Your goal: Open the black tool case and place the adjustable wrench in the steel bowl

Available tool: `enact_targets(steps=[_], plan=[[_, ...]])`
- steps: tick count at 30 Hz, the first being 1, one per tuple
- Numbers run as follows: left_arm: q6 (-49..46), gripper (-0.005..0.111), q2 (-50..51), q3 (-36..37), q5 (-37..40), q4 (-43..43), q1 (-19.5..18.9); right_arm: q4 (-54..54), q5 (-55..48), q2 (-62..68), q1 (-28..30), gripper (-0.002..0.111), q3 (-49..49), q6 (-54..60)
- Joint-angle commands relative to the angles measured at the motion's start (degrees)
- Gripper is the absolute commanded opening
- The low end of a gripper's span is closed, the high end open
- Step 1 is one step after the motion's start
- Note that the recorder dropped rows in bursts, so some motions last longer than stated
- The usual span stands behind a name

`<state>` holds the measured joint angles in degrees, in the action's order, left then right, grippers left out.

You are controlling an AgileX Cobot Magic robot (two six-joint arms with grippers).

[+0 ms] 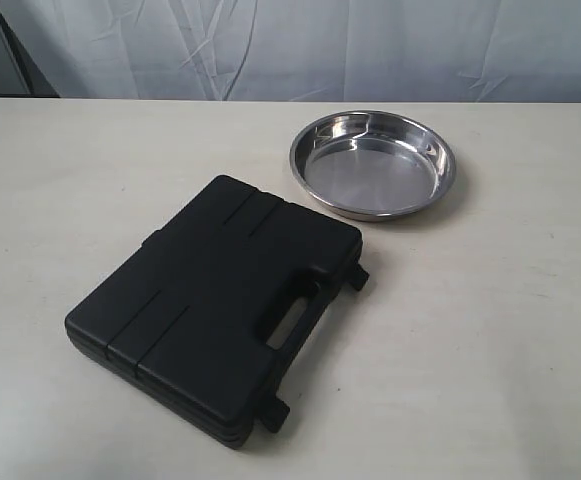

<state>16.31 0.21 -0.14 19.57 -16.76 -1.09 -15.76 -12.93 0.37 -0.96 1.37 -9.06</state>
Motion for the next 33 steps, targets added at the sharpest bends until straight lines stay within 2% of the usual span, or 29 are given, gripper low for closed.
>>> enact_targets(steps=[1, 8, 12, 15, 19, 21, 23, 25, 28, 29, 30, 33], plan=[[0.1, 0.0, -0.2, 0.1, -0.3, -0.1, 0.1, -15.3, 12.3, -0.4, 0.3, 0.0, -0.2, 0.1], [0.1, 0.0, -0.2, 0.1, -0.3, -0.1, 0.1, -34.0, 23.1, -0.4, 0.3, 0.0, 2.2, -3.2], [0.1, 0.0, -0.2, 0.1, -0.3, -0.1, 0.1, -25.1, 29.5, -0.4, 0.3, 0.0, 7.9, -0.8], [0.1, 0.0, -0.2, 0.1, -0.3, -0.1, 0.1, -13.5, 35.4, 2.8, 0.3, -0.001, 14.8, 9.4], [0.1, 0.0, -0.2, 0.1, -0.3, -0.1, 0.1, -9.3, 35.3, 12.0, 0.3, -0.001, 25.3, 22.3], [0.1, 0.0, -0.2, 0.1, -0.3, -0.1, 0.1, -7.3, 34.0, 18.3, 0.3, -0.001, 30.2, 24.6], [0.1, 0.0, -0.2, 0.1, -0.3, -0.1, 0.1, -5.5, 29.1, 24.9, 0.3, -0.001, 34.4, 24.6], [0.1, 0.0, -0.2, 0.1, -0.3, -0.1, 0.1, -2.3, 18.1, 31.5, 0.3, -0.001, 39.1, 24.6], [0.1, 0.0, -0.2, 0.1, -0.3, -0.1, 0.1, 1.6, -9.6, 44.2, -0.6, -0.001, 48.8, 26.3], [0.1, 0.0, -0.2, 0.1, -0.3, -0.1, 0.1, 0.6, -20.4, 50.8, -1.9, -0.001, 53.0, 28.9], [0.1, 0.0, -0.2, 0.1, -0.3, -0.1, 0.1, 0.1, -26.2, 55.0, -3.2, -0.001, 55.6, 32.2], [0.1, 0.0, -0.2, 0.1, -0.3, -0.1, 0.1, -0.7, -36.3, 67.7, -9.3, -0.001, 63.1, 39.2]])
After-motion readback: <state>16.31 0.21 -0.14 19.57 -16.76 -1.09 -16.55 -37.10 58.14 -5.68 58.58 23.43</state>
